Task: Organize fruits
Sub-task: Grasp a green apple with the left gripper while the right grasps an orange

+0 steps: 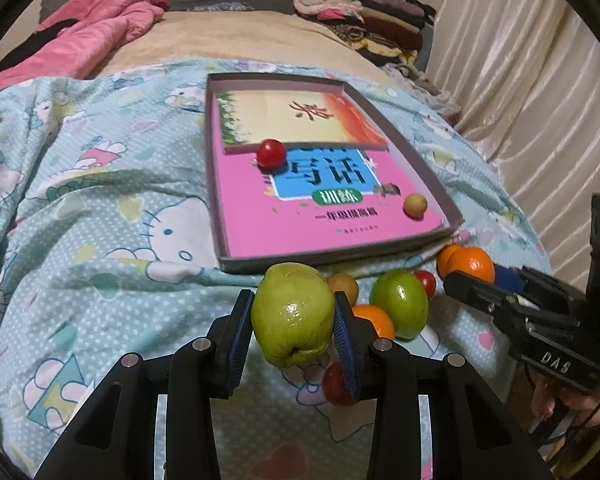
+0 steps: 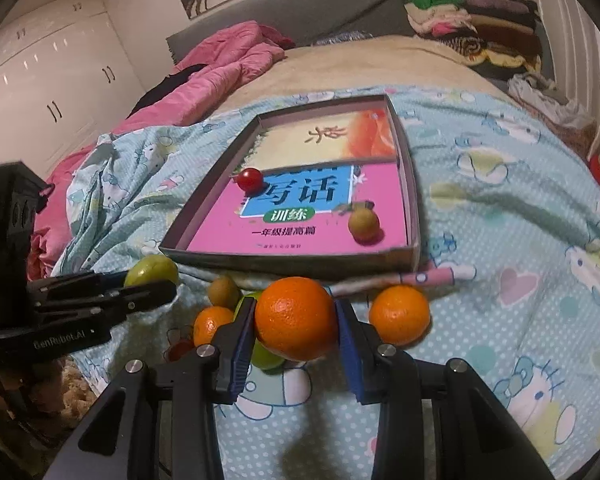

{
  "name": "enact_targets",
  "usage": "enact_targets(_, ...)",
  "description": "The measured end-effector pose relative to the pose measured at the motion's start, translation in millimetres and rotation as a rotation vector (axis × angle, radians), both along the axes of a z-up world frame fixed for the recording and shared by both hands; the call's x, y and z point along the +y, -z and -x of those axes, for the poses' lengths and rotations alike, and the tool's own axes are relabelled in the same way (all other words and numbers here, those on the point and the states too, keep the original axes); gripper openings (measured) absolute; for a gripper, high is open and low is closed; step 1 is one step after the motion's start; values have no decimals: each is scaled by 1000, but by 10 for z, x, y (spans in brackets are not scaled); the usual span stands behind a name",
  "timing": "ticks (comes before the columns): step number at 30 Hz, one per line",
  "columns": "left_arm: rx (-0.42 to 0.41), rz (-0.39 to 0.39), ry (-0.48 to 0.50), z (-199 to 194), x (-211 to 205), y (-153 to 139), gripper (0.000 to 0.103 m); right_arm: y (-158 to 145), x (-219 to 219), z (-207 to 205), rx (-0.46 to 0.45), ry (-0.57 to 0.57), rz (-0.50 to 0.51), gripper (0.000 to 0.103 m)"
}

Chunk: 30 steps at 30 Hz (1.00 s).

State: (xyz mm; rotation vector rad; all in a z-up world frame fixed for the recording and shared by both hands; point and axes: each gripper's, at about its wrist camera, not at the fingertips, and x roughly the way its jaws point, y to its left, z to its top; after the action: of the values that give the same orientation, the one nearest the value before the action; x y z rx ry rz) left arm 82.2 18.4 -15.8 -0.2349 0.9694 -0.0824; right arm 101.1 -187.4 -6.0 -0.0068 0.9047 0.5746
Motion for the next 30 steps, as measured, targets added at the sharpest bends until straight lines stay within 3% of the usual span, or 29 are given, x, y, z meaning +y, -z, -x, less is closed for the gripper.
enact_targets(11,-90,-22,-111,32,188,-227,40,-112,39,-16,-65,3,-7,39)
enact_targets(30,-124,-26,-104,-131,72,-289,40,-232,101,-187,-123,13,-31,39)
